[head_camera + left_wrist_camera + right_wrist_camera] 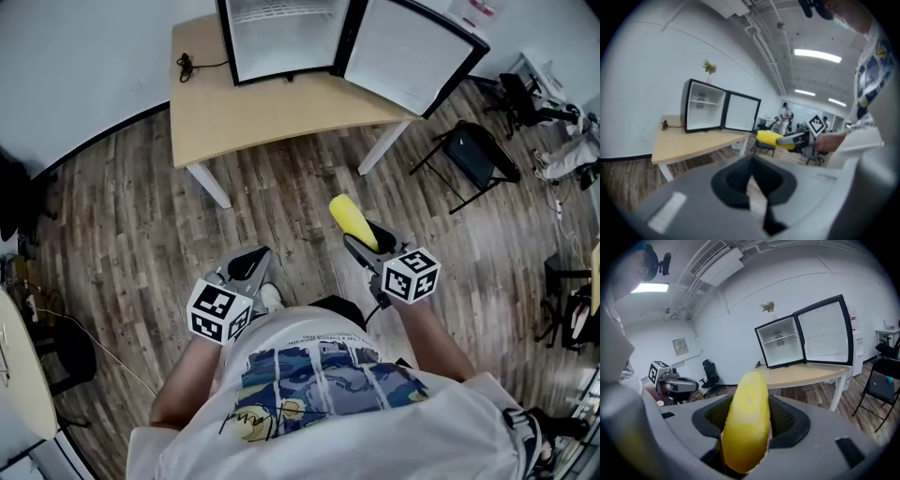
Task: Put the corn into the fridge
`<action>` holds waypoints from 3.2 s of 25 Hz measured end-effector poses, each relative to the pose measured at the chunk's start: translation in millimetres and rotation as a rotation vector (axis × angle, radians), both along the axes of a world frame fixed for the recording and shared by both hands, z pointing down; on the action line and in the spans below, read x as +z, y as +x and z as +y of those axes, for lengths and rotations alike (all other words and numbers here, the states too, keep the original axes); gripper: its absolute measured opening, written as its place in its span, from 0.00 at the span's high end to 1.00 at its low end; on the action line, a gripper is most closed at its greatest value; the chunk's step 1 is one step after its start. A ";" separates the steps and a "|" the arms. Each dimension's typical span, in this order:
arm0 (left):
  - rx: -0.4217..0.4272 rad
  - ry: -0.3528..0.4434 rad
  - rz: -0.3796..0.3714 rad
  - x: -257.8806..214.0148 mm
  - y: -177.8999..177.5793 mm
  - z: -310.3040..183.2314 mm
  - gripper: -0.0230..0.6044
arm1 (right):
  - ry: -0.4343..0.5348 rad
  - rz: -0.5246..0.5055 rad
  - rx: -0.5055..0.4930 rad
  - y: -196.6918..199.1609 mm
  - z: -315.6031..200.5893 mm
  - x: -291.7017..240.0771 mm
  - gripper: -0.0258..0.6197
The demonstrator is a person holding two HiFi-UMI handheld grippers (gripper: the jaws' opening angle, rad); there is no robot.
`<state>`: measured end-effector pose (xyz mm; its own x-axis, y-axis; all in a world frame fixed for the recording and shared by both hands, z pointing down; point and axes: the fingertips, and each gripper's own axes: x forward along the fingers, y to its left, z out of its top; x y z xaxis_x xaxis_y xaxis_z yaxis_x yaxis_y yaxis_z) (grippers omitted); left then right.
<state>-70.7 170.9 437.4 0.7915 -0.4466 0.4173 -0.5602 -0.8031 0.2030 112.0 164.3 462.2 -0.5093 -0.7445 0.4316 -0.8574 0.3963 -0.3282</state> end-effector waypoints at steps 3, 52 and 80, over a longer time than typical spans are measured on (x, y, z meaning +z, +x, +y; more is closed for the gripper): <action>0.037 -0.016 -0.010 9.5 -19.5 -16.7 0.95 | 0.012 0.012 0.024 -18.0 -35.7 0.0 0.59; -0.620 -0.081 -0.153 9.6 -89.8 -374.8 0.95 | 0.025 0.278 0.104 31.8 -734.5 118.4 0.59; -0.700 -0.130 -0.191 19.6 -98.8 -371.0 0.95 | -0.048 0.400 0.157 34.9 -786.5 167.4 0.59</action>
<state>-169.5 -200.1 457.0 0.2469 -0.7582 0.6035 -0.9681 -0.2202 0.1194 146.9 -622.3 629.7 -0.1770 -0.7742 0.6078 -0.9696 0.2431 0.0273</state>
